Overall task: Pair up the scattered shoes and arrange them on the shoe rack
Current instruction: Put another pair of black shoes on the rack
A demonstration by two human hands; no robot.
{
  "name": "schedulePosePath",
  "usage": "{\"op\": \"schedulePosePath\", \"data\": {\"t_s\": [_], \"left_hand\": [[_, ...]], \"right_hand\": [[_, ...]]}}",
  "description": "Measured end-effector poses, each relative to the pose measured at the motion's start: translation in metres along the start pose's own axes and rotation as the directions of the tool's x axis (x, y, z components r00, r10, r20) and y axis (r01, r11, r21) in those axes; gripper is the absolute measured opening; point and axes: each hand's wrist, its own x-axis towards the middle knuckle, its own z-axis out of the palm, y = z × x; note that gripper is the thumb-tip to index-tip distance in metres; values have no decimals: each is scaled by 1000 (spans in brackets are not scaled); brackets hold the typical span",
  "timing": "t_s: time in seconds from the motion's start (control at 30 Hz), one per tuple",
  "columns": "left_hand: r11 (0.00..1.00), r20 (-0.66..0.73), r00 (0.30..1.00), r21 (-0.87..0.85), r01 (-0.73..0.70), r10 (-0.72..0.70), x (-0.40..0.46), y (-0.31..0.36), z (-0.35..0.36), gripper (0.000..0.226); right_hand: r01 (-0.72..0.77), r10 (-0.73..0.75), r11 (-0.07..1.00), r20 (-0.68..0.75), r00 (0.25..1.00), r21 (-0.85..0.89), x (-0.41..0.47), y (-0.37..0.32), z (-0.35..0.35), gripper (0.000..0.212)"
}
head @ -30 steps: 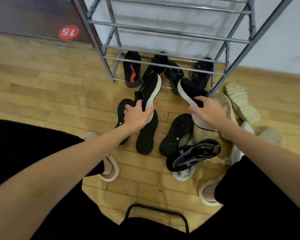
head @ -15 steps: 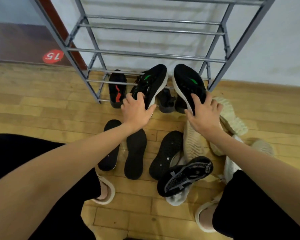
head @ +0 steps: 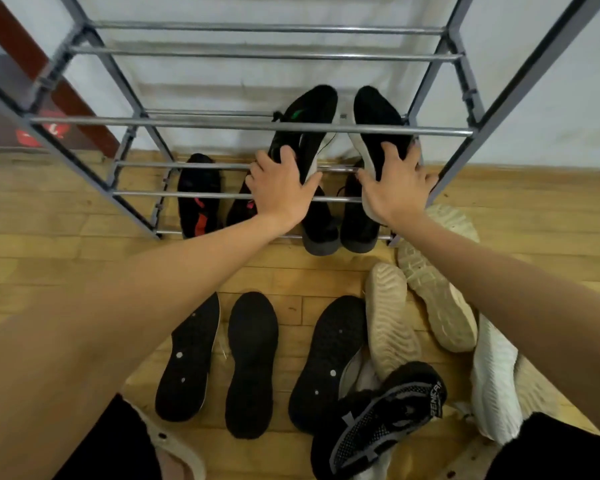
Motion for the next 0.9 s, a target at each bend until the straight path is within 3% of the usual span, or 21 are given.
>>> {"op": "schedulePosePath", "data": {"t_s": [0.1, 0.23, 0.4, 0.57, 0.77, 0.9], "left_hand": [[1000, 29, 1000, 1, -7, 7, 14, 12, 11, 58], [999, 150, 989, 39, -7, 1, 18, 9, 22, 57], [992, 177, 977, -68, -111, 121, -5, -13, 15, 64], [979, 197, 960, -18, -202, 201, -59, -45, -3, 67], [995, 310, 946, -9, -96, 94, -133, -81, -6, 56], [998, 339, 939, -8, 67, -61, -173, -108, -1, 45]], "right_hand": [[-6, 7, 999, 24, 1000, -39, 18, 4, 5, 57], [6, 7, 997, 169, 986, -78, 20, 11, 11, 47], [132, -124, 987, 93, 988, -96, -21, 13, 17, 52], [269, -262, 958, 79, 962, -95, -86, 15, 23, 55], [382, -331, 920, 340, 880, -92, -170, 12, 57, 48], [355, -270, 932, 506, 819, -77, -203, 11, 77, 51]]}}
